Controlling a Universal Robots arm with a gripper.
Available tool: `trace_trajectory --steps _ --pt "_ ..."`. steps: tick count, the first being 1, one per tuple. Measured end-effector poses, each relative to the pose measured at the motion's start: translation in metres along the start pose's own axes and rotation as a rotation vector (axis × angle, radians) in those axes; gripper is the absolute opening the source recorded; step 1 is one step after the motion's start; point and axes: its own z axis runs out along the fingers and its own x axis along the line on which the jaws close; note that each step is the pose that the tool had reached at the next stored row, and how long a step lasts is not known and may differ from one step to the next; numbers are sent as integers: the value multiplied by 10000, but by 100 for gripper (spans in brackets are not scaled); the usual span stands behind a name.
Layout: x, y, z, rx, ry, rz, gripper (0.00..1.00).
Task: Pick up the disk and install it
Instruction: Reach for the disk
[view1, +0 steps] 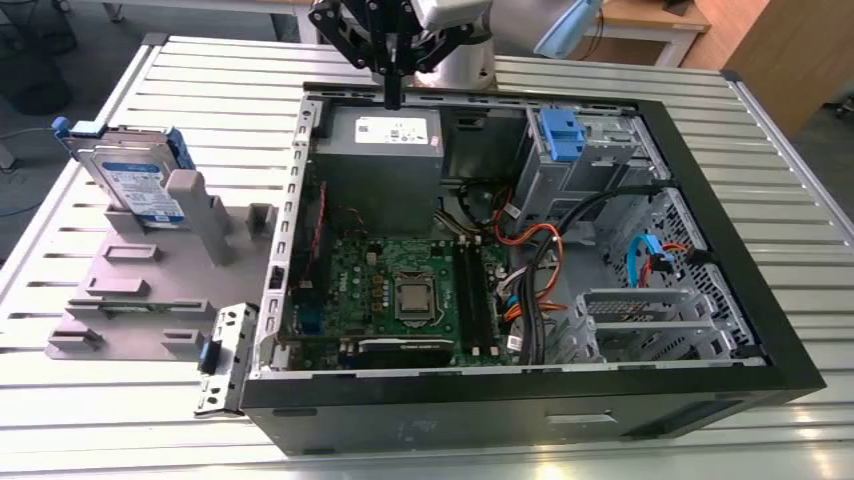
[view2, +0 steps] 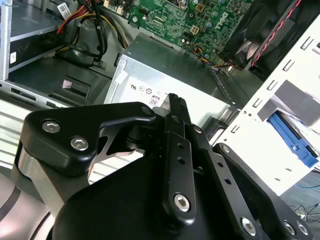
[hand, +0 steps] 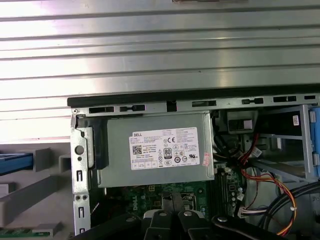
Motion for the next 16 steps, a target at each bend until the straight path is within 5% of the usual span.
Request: trace_trajectory --steps 16 --pt "227 -18 -6 0 0 -3 11"
